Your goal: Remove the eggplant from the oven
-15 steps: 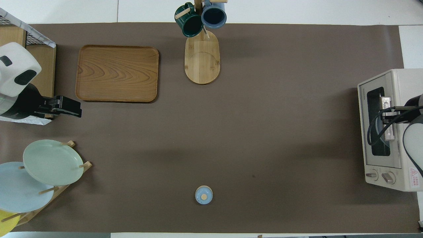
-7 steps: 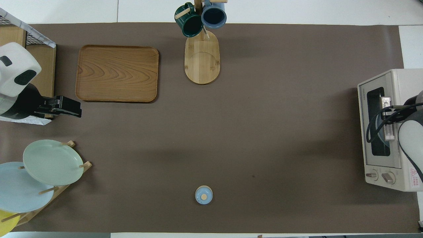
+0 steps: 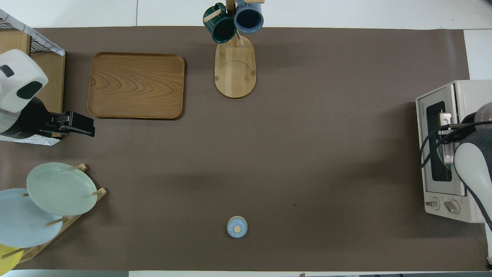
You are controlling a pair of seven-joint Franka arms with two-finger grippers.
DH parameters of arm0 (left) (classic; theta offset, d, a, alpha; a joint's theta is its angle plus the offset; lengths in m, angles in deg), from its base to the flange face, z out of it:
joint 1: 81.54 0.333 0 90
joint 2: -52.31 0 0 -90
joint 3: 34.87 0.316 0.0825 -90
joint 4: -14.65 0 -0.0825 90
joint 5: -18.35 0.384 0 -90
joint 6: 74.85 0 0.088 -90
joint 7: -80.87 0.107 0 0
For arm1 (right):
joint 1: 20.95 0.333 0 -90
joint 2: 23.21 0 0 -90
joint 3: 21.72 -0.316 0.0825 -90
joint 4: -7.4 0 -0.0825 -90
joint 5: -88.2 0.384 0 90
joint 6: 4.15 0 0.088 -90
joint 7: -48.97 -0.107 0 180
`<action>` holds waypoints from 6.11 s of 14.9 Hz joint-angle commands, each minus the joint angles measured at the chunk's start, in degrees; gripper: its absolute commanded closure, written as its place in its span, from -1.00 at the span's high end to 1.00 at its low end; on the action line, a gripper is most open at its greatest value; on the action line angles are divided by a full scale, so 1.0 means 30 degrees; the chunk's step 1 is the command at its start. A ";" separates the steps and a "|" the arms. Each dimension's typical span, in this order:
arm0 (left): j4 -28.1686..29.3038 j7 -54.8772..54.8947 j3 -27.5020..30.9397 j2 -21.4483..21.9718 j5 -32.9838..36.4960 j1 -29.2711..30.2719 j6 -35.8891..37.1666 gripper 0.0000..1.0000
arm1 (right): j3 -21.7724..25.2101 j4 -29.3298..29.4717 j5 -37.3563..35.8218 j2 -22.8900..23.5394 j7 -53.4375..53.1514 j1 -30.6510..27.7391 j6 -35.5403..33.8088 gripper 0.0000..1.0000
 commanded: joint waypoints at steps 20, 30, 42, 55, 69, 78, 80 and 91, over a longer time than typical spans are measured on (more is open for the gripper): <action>0.0141 0.0036 -0.0009 0.0196 0.0383 0.0027 -0.0065 1.00 | -0.0159 -0.3927 0.1643 0.2938 -0.2556 0.2859 0.7961 -1.00; 0.0141 0.0007 -0.0009 0.0196 0.0383 0.0027 -0.0065 1.00 | -0.0159 -0.3991 0.2054 0.3788 -0.5076 0.4910 0.9345 -1.00; 0.0141 0.0036 -0.0009 0.0196 0.0354 0.0027 -0.0065 1.00 | 0.0046 -0.1229 0.1294 0.0831 -0.3619 0.3035 -0.0419 -0.21; 0.0141 0.0036 -0.0009 0.0196 0.0383 0.0027 -0.0065 1.00 | 0.0017 -0.4366 -0.0700 -0.0020 0.0106 0.1893 0.3566 -0.25; 0.0141 0.0007 -0.0009 0.0196 0.0383 0.0027 -0.0065 1.00 | 0.0017 -0.5803 -0.1051 -0.0460 0.0812 0.1160 0.5236 -1.00; 0.0141 0.0007 -0.0009 0.0196 0.0383 0.0027 -0.0065 1.00 | -0.0686 -0.1654 -0.1287 0.1202 -0.3416 0.5600 0.1204 -1.00; 0.0141 0.0036 -0.0009 0.0196 0.0382 0.0027 -0.0065 1.00 | -0.0716 0.0780 -0.1140 0.2669 -0.6150 0.7860 -0.0208 -1.00; 0.0141 0.0036 -0.0009 0.0196 0.0383 0.0027 -0.0065 1.00 | -0.1416 1.0224 0.1376 1.0731 -1.5504 1.4256 -0.0456 -1.00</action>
